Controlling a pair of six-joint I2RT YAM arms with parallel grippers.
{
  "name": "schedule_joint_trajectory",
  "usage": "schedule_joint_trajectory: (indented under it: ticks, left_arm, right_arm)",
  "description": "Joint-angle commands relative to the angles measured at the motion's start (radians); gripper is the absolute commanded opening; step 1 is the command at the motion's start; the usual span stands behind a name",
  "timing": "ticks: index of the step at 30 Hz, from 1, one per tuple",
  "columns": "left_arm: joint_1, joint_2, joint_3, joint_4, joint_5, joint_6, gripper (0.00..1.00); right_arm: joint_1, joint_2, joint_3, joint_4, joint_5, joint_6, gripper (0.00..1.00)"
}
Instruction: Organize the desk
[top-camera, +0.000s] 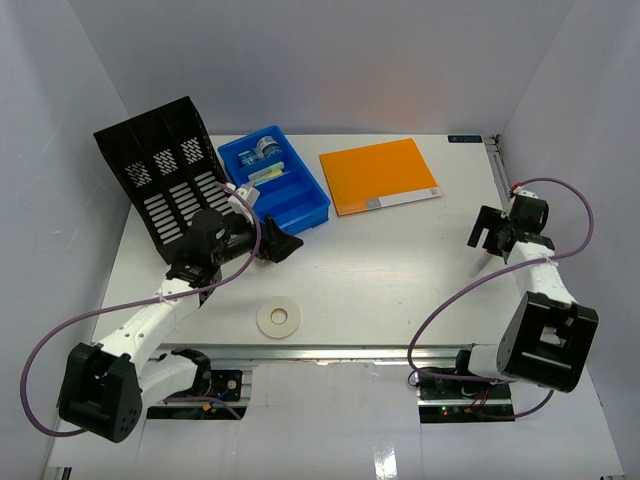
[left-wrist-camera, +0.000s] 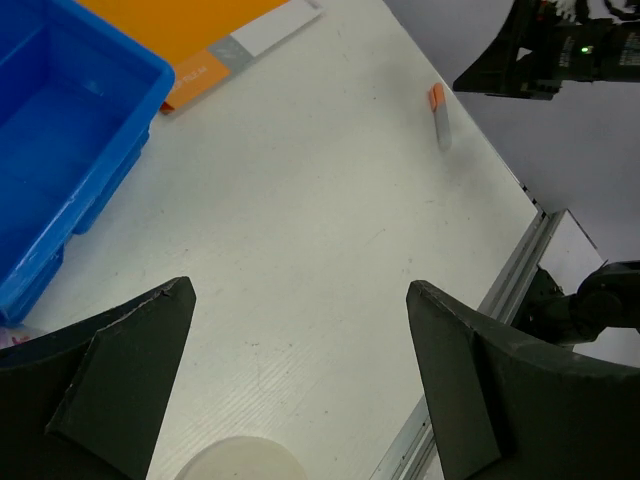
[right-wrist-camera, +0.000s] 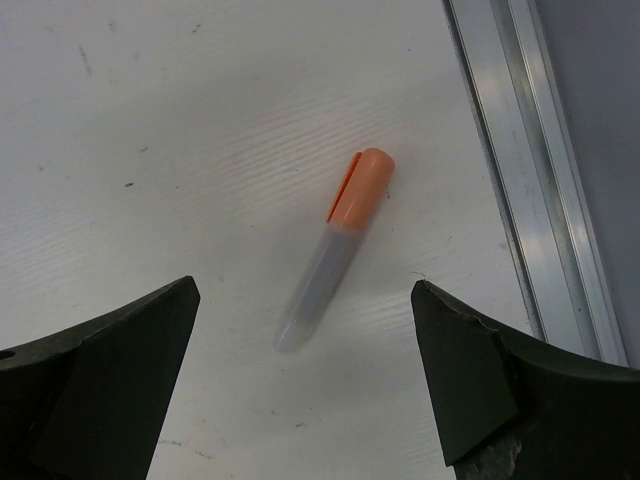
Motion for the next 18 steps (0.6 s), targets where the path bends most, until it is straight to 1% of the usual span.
schedule_joint_trajectory:
  ticks: [1, 5, 10, 13, 16, 18]
  left_arm:
    - [0.005, -0.052, 0.005, 0.058, 0.091, -0.018, 0.98]
    - [0.006, -0.062, -0.013, 0.066, 0.122, -0.008, 0.98]
    - [0.005, -0.051, -0.035, 0.105, 0.139, -0.017, 0.98]
    - [0.006, -0.035, -0.042, 0.123, 0.160, -0.017, 0.98]
    - [0.006, -0.020, -0.050, 0.132, 0.168, -0.012, 0.98]
    - [0.006, -0.006, -0.059, 0.141, 0.167, -0.038, 0.98]
  right_arm:
    - [-0.002, 0.094, 0.053, 0.052, 0.099, 0.060, 0.91]
    - [-0.002, 0.157, 0.052, 0.085, 0.118, 0.113, 0.91]
    - [0.000, 0.194, 0.056, 0.082, 0.127, 0.140, 0.90]
    - [0.002, 0.202, 0.050, 0.097, 0.133, 0.154, 0.85]
    - [0.005, 0.217, 0.056, 0.106, 0.134, 0.169, 0.79]
    - [0.009, 0.239, 0.055, 0.107, 0.125, 0.171, 0.76]
